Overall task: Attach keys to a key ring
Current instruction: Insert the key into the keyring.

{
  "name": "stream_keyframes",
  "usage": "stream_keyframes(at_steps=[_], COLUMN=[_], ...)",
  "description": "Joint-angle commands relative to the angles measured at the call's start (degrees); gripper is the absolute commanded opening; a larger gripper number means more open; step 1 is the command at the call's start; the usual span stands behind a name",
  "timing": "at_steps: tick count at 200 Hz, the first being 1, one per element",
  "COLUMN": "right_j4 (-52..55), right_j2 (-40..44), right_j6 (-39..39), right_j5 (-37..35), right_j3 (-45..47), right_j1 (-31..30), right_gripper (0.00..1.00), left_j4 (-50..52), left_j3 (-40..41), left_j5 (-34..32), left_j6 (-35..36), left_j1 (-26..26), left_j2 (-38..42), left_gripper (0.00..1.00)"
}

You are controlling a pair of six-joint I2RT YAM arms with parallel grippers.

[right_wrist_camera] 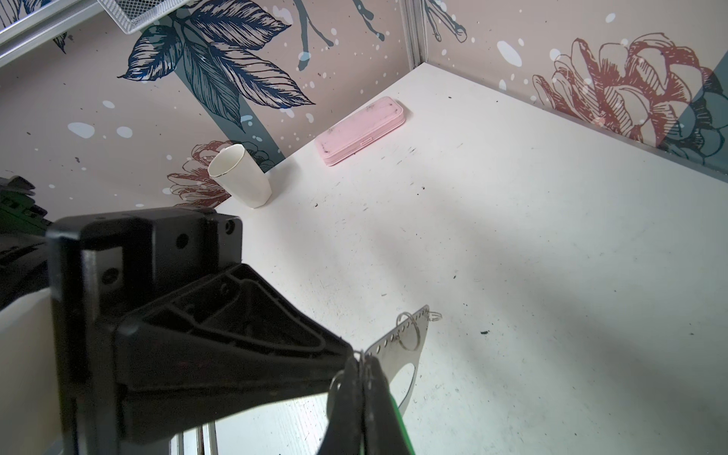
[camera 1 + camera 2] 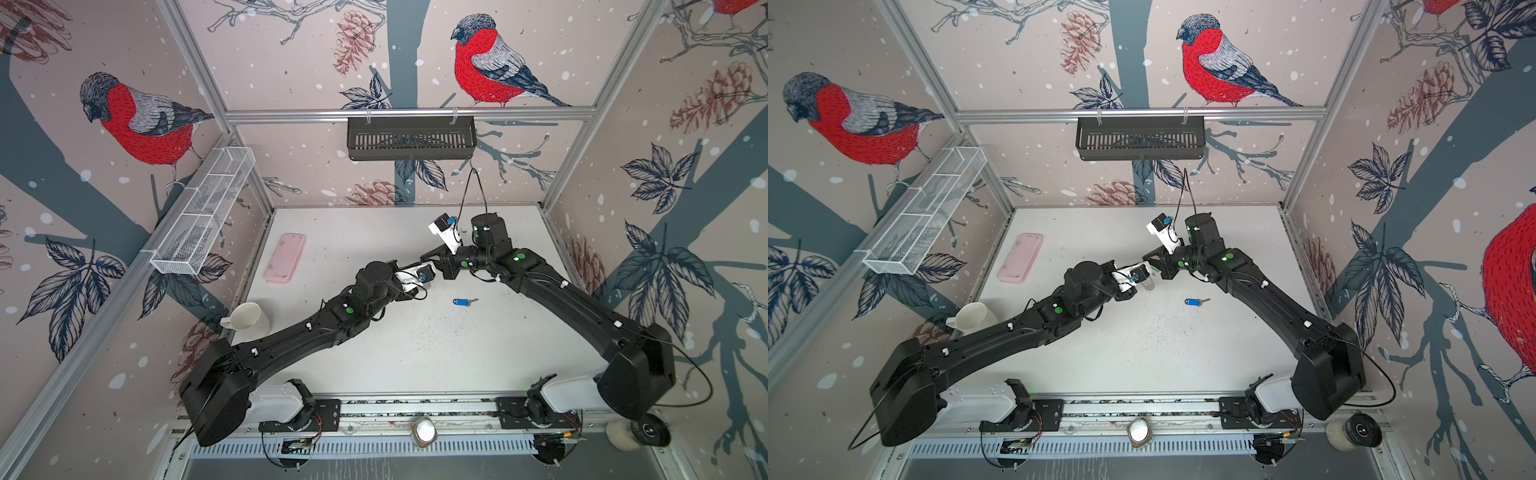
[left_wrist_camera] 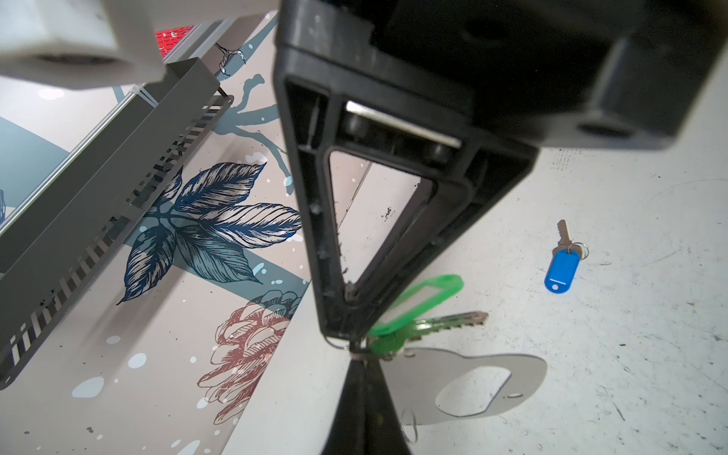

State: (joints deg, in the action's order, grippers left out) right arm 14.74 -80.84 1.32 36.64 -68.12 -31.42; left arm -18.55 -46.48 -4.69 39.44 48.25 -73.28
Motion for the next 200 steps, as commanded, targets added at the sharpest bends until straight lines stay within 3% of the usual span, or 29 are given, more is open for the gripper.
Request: stream_keyframes(at_steps=[1,200], right_j4=[1.78,-2.27], right_j2=[-0.21,0.00], right_j6=[-0.49,1.48], right_j5=[-0.65,6.30], right_j3=[0.18,3.12], right_j1=[0.02,3.78], right_gripper=[0.00,0.00], left_j4=[-3.80,-5.14], left_j3=[-0.22,1.17], left_j5=[-0.46,0.71], left_j6=[0.46,-0.14], left_j1=[0.27,0.34], left_j2=[0.47,2.94], left_gripper=[0.00,0.00])
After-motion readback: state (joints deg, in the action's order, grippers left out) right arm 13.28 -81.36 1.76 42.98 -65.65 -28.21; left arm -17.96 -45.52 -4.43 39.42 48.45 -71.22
